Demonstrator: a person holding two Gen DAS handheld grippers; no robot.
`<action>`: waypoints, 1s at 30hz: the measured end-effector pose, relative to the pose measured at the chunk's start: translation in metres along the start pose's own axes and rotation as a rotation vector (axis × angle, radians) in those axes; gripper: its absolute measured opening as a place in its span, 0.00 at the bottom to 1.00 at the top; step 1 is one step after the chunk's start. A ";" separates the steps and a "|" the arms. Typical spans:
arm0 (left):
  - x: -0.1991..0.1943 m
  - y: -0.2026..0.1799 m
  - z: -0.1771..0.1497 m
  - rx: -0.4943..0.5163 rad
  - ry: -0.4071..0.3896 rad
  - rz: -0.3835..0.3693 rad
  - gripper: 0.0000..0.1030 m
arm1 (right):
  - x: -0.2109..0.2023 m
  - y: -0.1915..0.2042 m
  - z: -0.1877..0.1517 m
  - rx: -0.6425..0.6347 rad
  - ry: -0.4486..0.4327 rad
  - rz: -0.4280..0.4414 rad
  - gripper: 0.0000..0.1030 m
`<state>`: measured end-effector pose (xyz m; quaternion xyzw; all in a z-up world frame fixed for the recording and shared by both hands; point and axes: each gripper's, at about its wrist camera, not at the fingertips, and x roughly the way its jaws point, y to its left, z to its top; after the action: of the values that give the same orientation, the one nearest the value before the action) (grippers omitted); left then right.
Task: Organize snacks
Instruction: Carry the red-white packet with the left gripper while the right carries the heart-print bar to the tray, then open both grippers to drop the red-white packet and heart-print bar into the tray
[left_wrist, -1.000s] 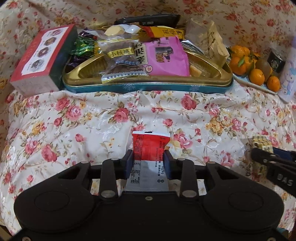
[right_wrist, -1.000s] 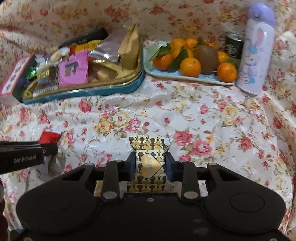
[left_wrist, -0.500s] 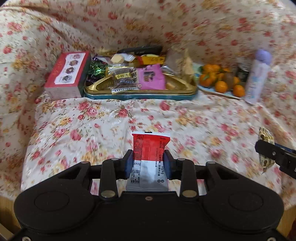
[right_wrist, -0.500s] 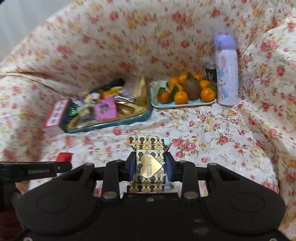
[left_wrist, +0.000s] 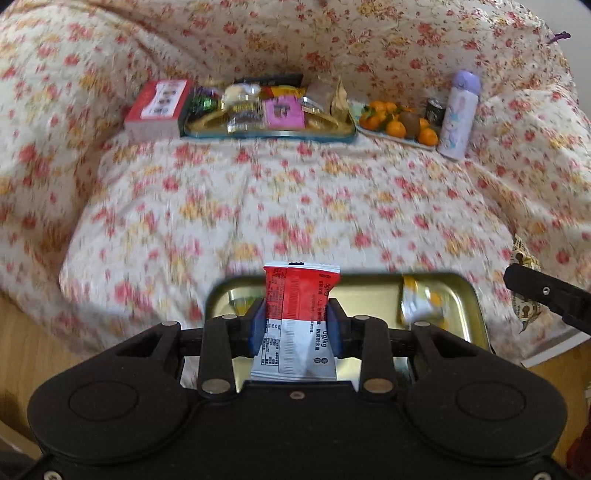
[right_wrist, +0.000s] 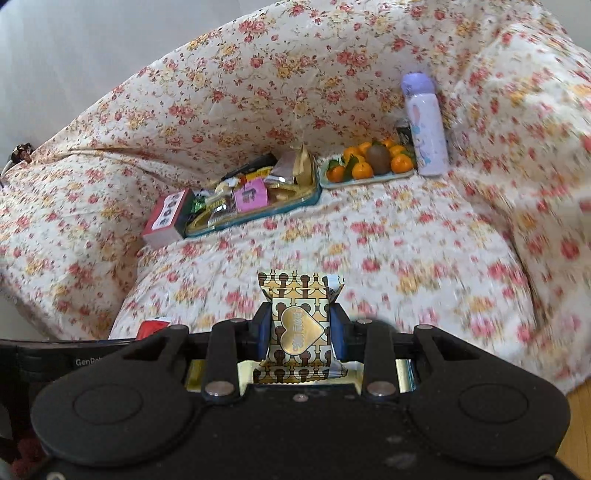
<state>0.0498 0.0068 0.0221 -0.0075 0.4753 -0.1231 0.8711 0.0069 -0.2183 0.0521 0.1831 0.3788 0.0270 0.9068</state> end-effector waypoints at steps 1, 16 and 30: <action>-0.002 0.001 -0.008 -0.008 0.006 -0.006 0.41 | -0.006 0.000 -0.008 0.001 0.005 -0.001 0.33; -0.002 0.007 -0.057 -0.030 0.020 0.087 0.42 | -0.010 -0.001 -0.055 -0.029 0.108 -0.053 0.33; -0.004 -0.003 -0.057 0.003 -0.018 0.091 0.46 | -0.005 -0.004 -0.057 -0.028 0.126 -0.058 0.33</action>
<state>-0.0002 0.0103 -0.0057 0.0143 0.4670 -0.0836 0.8802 -0.0363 -0.2047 0.0172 0.1573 0.4400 0.0175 0.8839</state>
